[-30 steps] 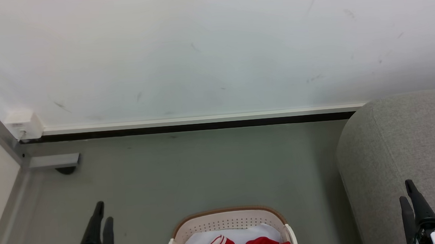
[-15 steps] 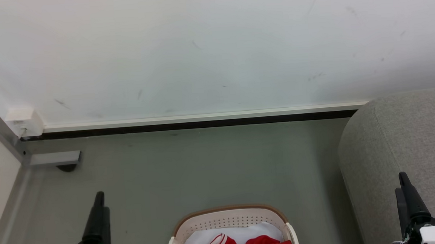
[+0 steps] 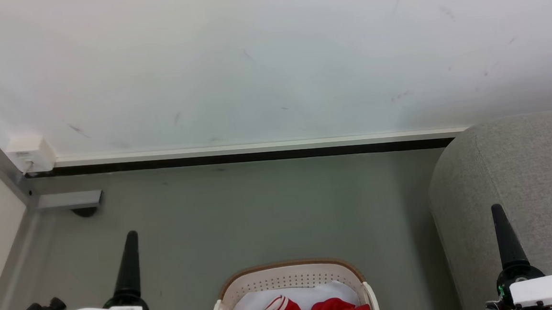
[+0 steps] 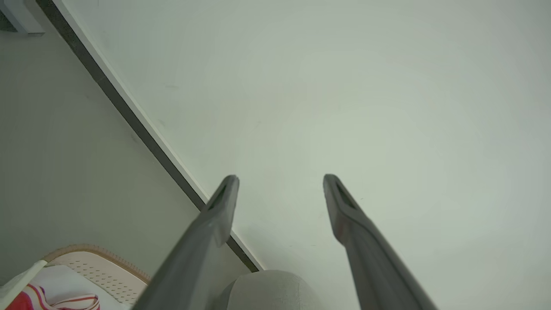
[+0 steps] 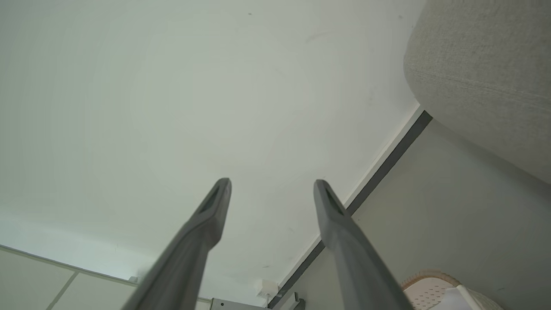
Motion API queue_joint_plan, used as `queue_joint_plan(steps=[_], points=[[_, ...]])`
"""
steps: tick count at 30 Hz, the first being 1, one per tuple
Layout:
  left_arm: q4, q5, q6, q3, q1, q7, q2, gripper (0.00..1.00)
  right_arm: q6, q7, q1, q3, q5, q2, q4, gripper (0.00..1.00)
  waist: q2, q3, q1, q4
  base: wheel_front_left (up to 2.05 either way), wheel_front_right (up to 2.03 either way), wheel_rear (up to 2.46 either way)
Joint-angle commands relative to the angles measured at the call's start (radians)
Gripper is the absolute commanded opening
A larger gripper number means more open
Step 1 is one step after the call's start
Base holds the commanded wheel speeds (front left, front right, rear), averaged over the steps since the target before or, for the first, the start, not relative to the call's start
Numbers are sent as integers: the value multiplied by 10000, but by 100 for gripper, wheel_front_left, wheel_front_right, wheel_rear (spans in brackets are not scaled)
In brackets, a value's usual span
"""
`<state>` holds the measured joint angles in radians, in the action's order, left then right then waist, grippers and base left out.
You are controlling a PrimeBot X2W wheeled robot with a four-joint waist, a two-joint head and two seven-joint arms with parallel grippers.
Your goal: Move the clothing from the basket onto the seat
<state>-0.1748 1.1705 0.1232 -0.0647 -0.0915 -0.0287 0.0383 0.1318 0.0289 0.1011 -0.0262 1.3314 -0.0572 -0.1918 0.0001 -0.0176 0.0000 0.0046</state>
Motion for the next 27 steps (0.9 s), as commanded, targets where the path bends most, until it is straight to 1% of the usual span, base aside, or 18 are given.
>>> queue_joint_plan(steps=[1, 10, 18, 27], points=[[228, -424, 48, -10, -211, -107, 76, 100, -5, 99, 309, -77, -325, -104, 210, 100, -1, 4, 0, -2, 0, 0, 0], [302, -2178, -224, 207, -146, -420, 89, 100, -7, 414, 349, -365, -2092, -198, 188, 100, -1, -1, 0, 7, 0, 0, 0], [377, -4064, -725, 442, -148, -680, 99, 100, -8, 672, 383, -551, -3595, -212, 31, 100, -1, 0, 0, 34, 0, 0, 0], [486, -5446, -989, 654, -62, -953, 110, 100, -10, 947, 433, -866, -5222, -266, -172, 100, -1, 37, 0, 65, 0, 0, 0]])
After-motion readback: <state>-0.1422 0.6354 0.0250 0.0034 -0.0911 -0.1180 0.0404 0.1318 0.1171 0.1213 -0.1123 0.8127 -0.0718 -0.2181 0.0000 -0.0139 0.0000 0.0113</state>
